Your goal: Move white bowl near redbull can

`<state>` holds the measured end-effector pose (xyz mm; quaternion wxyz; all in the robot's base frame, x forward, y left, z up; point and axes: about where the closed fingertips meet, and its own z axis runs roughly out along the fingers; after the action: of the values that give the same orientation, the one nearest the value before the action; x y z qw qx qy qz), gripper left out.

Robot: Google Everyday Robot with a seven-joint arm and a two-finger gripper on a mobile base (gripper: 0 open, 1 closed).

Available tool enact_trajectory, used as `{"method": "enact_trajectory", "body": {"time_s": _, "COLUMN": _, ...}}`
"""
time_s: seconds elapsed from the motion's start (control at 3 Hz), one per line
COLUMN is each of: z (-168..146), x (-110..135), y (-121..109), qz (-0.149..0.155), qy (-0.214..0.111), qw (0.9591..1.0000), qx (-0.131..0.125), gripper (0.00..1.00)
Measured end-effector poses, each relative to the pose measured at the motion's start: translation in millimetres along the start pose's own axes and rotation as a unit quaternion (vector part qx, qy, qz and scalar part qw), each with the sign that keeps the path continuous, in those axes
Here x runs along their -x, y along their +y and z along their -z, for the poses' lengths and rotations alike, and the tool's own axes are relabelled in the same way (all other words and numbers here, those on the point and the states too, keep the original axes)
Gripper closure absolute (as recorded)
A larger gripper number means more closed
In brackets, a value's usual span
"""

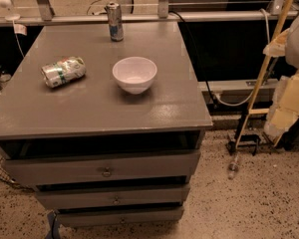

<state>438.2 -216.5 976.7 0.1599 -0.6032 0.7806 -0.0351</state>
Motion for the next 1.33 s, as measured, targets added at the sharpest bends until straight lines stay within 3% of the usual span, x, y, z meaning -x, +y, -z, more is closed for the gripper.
{"method": "enact_trajectory", "body": {"time_s": 0.33, "z": 0, "x": 2, "y": -1, "qz": 0.003, "qy": -0.002, "qw": 1.0, "qx": -0.003, "gripper": 0.0}}
{"method": "enact_trajectory", "body": {"time_s": 0.67, "z": -19, "x": 42, "y": -25, "qz": 0.085, "qy": -0.031, "qw": 0.9958, "qx": -0.009, "gripper": 0.0}}
{"method": "enact_trajectory", "body": {"time_s": 1.0, "z": -54, "x": 108, "y": -52, "qz": 0.197, "qy": -0.071, "qw": 0.9779, "qx": 0.0, "gripper": 0.0}}
{"method": "enact_trajectory", "body": {"time_s": 1.33, "z": -54, "x": 108, "y": -52, "qz": 0.197, "qy": -0.071, "qw": 0.9779, "qx": 0.0, "gripper": 0.0}}
